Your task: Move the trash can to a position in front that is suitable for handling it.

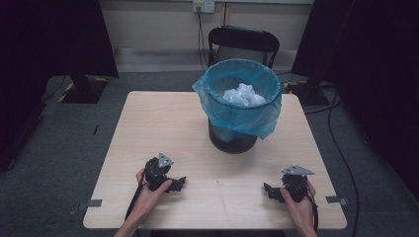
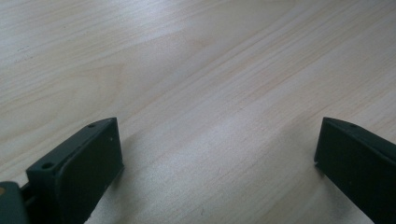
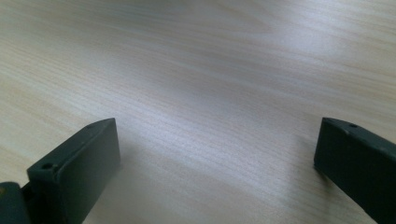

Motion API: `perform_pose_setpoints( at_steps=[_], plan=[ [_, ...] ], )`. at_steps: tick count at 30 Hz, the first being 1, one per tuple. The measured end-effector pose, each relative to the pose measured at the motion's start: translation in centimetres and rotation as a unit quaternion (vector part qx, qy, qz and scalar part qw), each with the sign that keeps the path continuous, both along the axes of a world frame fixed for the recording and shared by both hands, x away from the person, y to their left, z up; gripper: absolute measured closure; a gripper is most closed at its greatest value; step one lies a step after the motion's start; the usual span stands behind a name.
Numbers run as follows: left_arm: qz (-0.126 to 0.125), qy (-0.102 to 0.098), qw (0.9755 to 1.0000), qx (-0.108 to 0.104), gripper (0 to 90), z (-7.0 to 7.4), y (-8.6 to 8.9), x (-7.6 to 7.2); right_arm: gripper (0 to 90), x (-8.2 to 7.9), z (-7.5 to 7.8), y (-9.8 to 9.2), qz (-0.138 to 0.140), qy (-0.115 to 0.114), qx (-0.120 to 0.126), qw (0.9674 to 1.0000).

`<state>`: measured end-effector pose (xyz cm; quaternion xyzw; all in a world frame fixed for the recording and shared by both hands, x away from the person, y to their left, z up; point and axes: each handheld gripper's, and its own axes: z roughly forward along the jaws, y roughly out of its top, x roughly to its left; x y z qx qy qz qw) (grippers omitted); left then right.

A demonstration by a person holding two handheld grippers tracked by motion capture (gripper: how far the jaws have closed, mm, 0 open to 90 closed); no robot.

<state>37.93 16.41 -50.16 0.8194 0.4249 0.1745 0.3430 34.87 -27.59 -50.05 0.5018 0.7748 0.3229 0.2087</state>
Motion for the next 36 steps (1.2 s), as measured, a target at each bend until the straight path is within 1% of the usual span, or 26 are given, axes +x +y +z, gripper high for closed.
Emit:
perform_pose_setpoints(
  at_steps=[2, 4, 6, 7, 8, 9, 10, 11, 12, 14, 15, 16, 17, 18, 19, 22, 23, 25, 26, 27, 29, 31, 32, 33, 35, 36],
  plan=[
    [-0.001, -0.002, 1.0, -0.002, 0.4, 0.0, 0.1, 0.0, 1.5, 0.0, 0.0, -0.1, 0.002, -0.003, 0.009, 1.0],
    [0.0, 0.0, 1.0, -0.002, 2.1, 0.1, 0.2, -0.1, 6.5, 0.0, 0.1, -0.2, 0.001, -0.005, 0.015, 0.9999],
    [0.005, 0.0, 1.0, -0.002, 6.8, 0.3, 0.5, -0.1, 19.9, 0.0, 0.4, -0.2, 0.002, -0.009, 0.021, 0.9997],
    [0.007, 0.001, 1.0, 0.002, 11.1, 0.5, 0.6, -0.2, 18.8, 0.0, 0.5, -0.3, 0.006, -0.008, 0.03, 0.9995],
    [0.007, 0.003, 1.0, -0.003, 17.5, 0.7, 0.7, -0.2, 14.1, 0.0, 0.7, -0.4, 0.011, -0.007, 0.033, 0.9994],
    [0.003, 0.008, 0.9999, -0.006, 19.4, 0.8, 0.9, -0.2, 17.8, 0.0, 0.8, -0.4, 0.013, -0.004, 0.037, 0.9992],
    [0.001, 0.008, 0.9999, -0.008, 16.4, 0.9, 0.9, -0.2, 19.7, 0.1, 1.1, -0.4, 0.016, -0.007, 0.041, 0.999],
    [0.001, 0.002, 1.0, -0.009, 14.9, 1.0, 1.0, -0.2, 19.0, 0.1, 1.3, -0.4, 0.022, -0.014, 0.044, 0.9987],
    [0.005, -0.004, 0.9999, -0.015, 17.2, 1.2, 1.0, -0.3, 19.4, 0.1, 1.5, -0.4, 0.023, -0.018, 0.046, 0.9985],
    [0.005, -0.01, 0.9994, -0.034, 16.4, 1.6, 1.2, -0.4, 21.9, 0.2, 2.0, -0.3, 0.03, -0.025, 0.059, 0.9975],
    [0.005, -0.01, 0.9992, -0.038, 16.5, 1.9, 1.1, -0.3, 23.8, 0.2, 2.2, -0.3, 0.034, -0.026, 0.062, 0.9972],
    [0.0, -0.008, 0.9993, -0.036, 16.5, 2.1, 1.1, -0.2, 27.8, 0.3, 2.4, -0.3, 0.042, -0.025, 0.064, 0.9968],
    [-0.001, -0.01, 0.9992, -0.039, 16.5, 2.5, 0.9, -0.2, 29.3, 0.3, 2.5, -0.2, 0.047, -0.022, 0.067, 0.9964],
    [-0.004, -0.017, 0.9991, -0.039, 16.5, 2.9, 0.9, 0.0, 28.1, 0.5, 2.6, -0.2, 0.057, -0.02, 0.072, 0.9956],
    [-0.001, -0.022, 0.9988, -0.044, 16.5, 3.2, 0.8, 0.0, 27.9, 0.6, 2.9, -0.3, 0.059, -0.019, 0.078, 0.995],
    [-0.018, -0.032, 0.9984, -0.043, 16.5, 4.0, 0.3, 0.4, 28.1, 1.1, 3.7, -0.2, 0.059, -0.027, 0.077, 0.9949],
    [-0.02, -0.038, 0.9979, -0.049, 16.6, 4.0, 0.2, 0.5, 28.2, 1.3, 4.0, -0.1, 0.058, -0.03, 0.076, 0.9949],
    [-0.019, -0.035, 0.9983, -0.042, 17.5, 4.0, -0.1, 1.1, 27.7, 1.9, 4.4, 0.1, 0.057, -0.031, 0.074, 0.9952],
    [-0.018, -0.03, 0.9983, -0.047, 16.9, 4.1, -0.3, 1.4, 26.2, 2.2, 4.6, 0.2, 0.057, -0.031, 0.074, 0.9952],
    [-0.021, -0.028, 0.9982, -0.049, 16.9, 4.3, -0.5, 1.7, 24.7, 2.6, 4.7, 0.3, 0.055, -0.032, 0.079, 0.9948],
    [-0.021, -0.035, 0.9981, -0.046, 16.9, 4.6, -0.8, 2.3, 22.7, 3.4, 4.9, 0.4, 0.053, -0.031, 0.089, 0.9941],
    [-0.021, -0.033, 0.9973, -0.063, 16.8, 5.1, -1.2, 3.1, 21.0, 4.1, 5.1, 0.4, 0.051, -0.034, 0.095, 0.9936],
    [-0.017, -0.035, 0.997, -0.066, 16.8, 5.3, -1.4, 3.4, 20.2, 4.4, 5.1, 0.4, 0.048, -0.039, 0.105, 0.9926],
    [-0.019, -0.037, 0.9972, -0.062, 16.8, 5.4, -1.5, 3.7, 19.1, 4.7, 5.2, 0.4, 0.046, -0.038, 0.112, 0.9919],
    [-0.018, -0.037, 0.9968, -0.069, 16.7, 5.8, -1.9, 4.2, 18.3, 5.2, 5.5, 0.4, 0.046, -0.036, 0.117, 0.9914],
    [-0.017, -0.04, 0.9963, -0.074, 16.8, 6.0, -2.0, 4.6, 18.4, 5.4, 5.6, 0.4, 0.048, -0.038, 0.115, 0.9915]
  ],
)
